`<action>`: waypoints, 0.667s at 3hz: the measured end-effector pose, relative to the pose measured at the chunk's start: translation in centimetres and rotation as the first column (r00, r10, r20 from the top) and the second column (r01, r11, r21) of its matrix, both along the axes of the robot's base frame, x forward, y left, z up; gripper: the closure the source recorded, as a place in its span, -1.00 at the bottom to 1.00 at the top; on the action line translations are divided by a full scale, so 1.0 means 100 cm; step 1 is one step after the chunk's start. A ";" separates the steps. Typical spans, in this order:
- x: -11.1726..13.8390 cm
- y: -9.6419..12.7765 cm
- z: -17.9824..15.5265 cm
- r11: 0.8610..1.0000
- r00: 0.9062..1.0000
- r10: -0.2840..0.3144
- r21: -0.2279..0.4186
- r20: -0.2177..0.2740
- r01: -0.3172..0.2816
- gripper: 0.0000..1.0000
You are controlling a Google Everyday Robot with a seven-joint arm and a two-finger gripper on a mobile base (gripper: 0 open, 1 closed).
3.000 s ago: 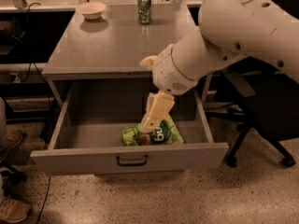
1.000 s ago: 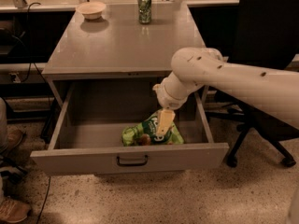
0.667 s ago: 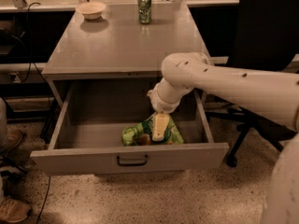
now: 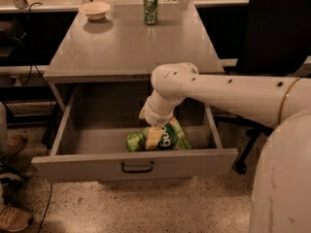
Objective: Pick green rice chip bag from top drawer and place on counter
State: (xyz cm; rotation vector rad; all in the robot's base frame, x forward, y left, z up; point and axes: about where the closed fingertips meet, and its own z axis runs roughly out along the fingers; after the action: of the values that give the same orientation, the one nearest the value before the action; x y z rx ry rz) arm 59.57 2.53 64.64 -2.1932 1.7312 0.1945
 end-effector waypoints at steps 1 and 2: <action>-0.005 0.012 0.000 0.999 1.000 0.026 0.025 -0.012 -0.026 0.11; -0.007 0.010 0.012 0.996 1.000 0.019 0.084 -0.011 -0.018 0.56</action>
Offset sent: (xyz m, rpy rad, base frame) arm -0.0074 0.0053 0.0322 0.1607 0.0059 0.0050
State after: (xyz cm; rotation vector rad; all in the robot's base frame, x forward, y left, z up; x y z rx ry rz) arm 58.89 3.53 65.88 -2.1526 1.6784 0.2804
